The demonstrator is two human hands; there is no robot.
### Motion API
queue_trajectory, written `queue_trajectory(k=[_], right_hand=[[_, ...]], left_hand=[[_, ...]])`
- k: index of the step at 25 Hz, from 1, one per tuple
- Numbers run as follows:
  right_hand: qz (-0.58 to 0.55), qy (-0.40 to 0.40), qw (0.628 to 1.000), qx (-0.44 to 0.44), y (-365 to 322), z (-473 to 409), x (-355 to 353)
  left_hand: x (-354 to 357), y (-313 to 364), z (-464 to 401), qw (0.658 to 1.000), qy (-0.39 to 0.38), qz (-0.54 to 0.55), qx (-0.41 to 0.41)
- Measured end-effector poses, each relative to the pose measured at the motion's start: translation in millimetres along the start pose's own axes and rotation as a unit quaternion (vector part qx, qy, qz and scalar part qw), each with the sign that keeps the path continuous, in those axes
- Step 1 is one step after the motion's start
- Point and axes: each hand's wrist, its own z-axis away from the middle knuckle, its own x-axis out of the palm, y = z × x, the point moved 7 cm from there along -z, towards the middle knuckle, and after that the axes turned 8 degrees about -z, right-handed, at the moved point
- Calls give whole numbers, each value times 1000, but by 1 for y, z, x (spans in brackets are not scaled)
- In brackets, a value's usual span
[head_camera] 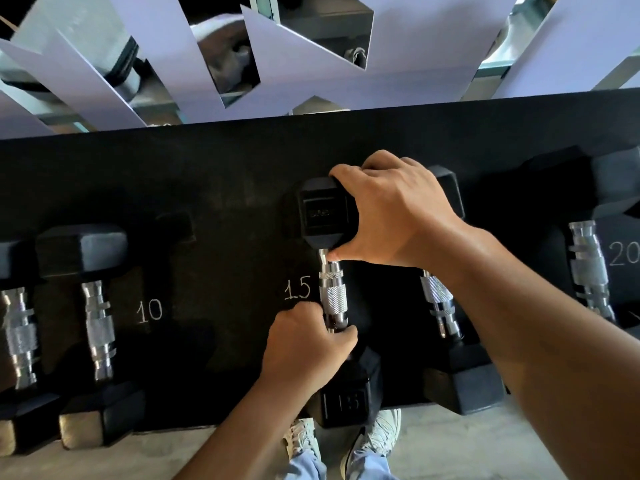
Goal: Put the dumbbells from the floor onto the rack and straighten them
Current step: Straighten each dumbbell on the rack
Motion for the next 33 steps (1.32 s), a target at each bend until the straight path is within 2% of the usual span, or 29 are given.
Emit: queue_trajectory(k=[2,3,5,7,10,12,14,17,19,23,26,28,30,33], right_hand=[[-49,-27,998,3,14,6,-9],[-80,-28,996,13,26,11,-16],[-123,-7,992,37,55,25,-26],[-151,5,988,32,79,38,-26],[-188,13,982,8,98,49,-18],[-202,26,979,-7,100,51,-15],[-212,44,976,-18,99,51,-14],[-233,52,971,-9,101,50,-11],[-239,67,969,10,101,51,-8],[-251,104,962,32,100,54,-5],[-235,90,967,48,97,58,-6],[-221,67,972,51,93,63,-9],[-217,38,973,64,94,73,-21],[-171,26,980,95,107,98,-58]], left_hand=[[-16,19,5,985,27,-161,58],[-19,34,10,973,45,-202,98],[-9,67,22,961,41,-212,174],[18,94,23,971,-28,-145,189],[60,108,11,989,-116,17,91],[77,107,6,987,-104,118,26],[85,105,4,979,-72,189,-5],[84,102,5,975,-38,218,-12],[79,92,3,981,-19,191,-13],[71,82,-1,988,-42,147,20],[68,83,-1,993,-38,105,39],[58,90,2,996,-26,2,84],[43,105,12,983,-2,-113,145],[29,141,26,961,14,-158,225]])
